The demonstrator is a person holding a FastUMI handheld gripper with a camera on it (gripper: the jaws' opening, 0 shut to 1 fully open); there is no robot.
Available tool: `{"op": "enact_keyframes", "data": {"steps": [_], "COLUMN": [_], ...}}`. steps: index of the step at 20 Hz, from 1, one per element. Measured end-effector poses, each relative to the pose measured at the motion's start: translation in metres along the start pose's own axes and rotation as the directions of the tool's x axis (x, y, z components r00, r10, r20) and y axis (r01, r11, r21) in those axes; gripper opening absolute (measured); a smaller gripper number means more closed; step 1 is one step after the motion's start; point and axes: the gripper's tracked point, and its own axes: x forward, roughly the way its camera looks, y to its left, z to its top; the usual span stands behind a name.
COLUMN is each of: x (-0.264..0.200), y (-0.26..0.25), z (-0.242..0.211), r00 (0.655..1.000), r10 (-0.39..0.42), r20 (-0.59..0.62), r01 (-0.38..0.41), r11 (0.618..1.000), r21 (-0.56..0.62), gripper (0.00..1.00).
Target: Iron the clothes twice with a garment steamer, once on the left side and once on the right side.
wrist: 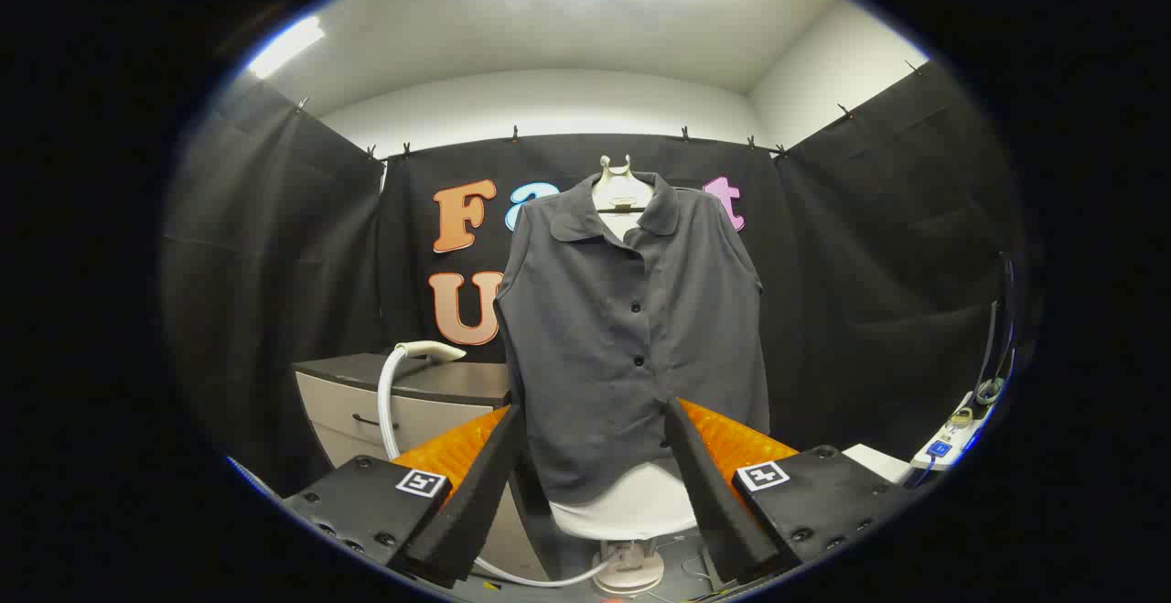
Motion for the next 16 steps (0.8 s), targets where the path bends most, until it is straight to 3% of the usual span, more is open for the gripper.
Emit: {"op": "enact_keyframes", "data": {"steps": [16], "x": [0.0014], "y": [-0.0004], "z": [-0.0049], "r00": [1.0], "r10": [-0.003], "r20": [-0.004], "r01": [0.003], "r11": [1.0], "r21": [-0.004], "gripper": [0.99]}}
